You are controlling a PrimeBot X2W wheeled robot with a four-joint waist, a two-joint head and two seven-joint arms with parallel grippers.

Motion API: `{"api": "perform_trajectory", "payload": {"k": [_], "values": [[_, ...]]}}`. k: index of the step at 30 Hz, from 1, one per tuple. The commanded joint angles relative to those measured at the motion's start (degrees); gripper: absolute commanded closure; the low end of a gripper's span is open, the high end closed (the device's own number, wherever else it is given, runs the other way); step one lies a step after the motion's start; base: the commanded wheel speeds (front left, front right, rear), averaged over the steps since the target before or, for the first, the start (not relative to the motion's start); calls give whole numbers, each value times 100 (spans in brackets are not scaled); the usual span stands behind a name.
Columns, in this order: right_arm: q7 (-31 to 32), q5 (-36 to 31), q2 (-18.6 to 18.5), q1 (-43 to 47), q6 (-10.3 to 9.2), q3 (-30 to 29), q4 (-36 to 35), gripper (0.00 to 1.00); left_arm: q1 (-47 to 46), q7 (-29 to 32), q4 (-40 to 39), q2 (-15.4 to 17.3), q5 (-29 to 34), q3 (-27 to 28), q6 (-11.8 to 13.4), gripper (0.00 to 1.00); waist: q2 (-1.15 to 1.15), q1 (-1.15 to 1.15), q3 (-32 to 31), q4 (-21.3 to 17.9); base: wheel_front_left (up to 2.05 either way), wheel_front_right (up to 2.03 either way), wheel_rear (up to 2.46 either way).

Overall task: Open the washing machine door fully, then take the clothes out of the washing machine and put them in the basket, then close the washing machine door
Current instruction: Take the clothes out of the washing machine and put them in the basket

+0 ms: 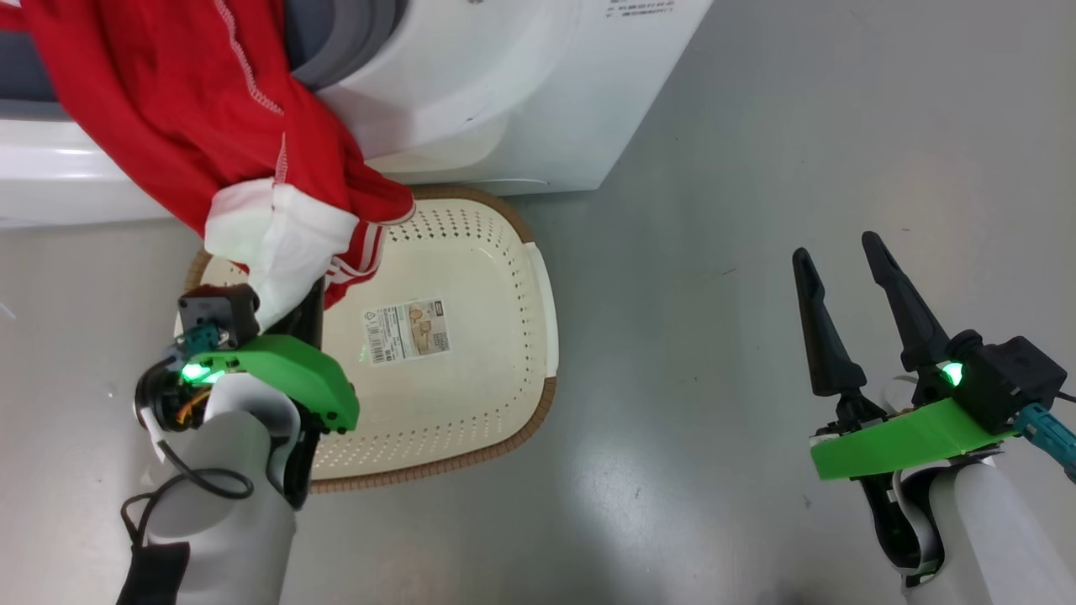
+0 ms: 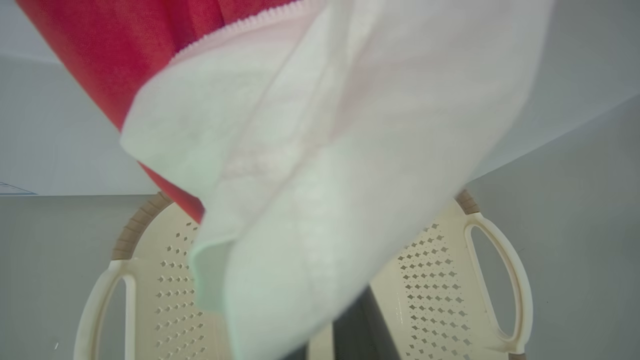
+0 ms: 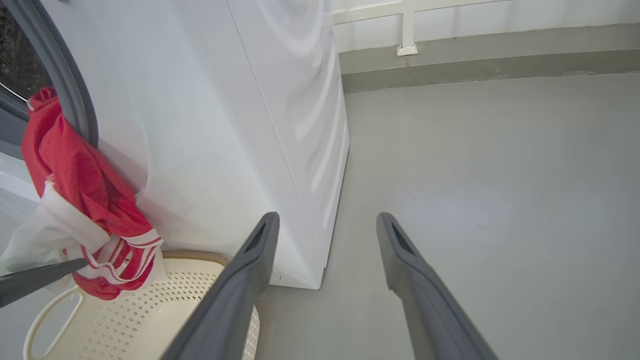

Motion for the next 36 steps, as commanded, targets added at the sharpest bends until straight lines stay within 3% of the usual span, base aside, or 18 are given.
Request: {"api": "perform_trajectory", "payload": {"k": [1,3,6,8,9,12,14,24,36], "values": [[-37,-7,-37,24,36,154,-131,0,-2,-46,-6,201,36,125,-31,100,0,0,20,-10,0,0,0],[-37,-12,-41,10,36,159,-137,0,-56,-46,83,200,39,125,-31,100,0,0,35,-14,0,0,0],[-37,-24,-45,2,36,156,-139,0,-113,-46,180,195,38,111,-31,74,0,0,39,-9,0,0,0],[-37,-28,-46,0,36,147,-136,0,-131,-46,209,190,22,115,-31,50,0,0,35,-5,0,0,0],[-37,-30,-47,-2,36,142,-135,0,-135,-46,217,188,16,115,-31,31,0,0,32,-3,0,0,0],[-37,-33,-50,-9,36,129,-130,0,-127,-46,233,181,-13,114,-31,5,0,0,14,10,0,0,0],[-37,-35,-52,-10,36,127,-129,0,-124,-46,232,179,-22,111,-31,0,0,0,6,15,0,0,0],[-37,-18,-82,8,36,121,-93,0,25,-46,9,168,-140,100,-31,0,0,0,-103,78,0,0,0],[-37,-31,-108,107,36,102,-68,0,492,-46,-857,151,-240,240,-31,0,0,0,-302,197,0,0,0]]}}
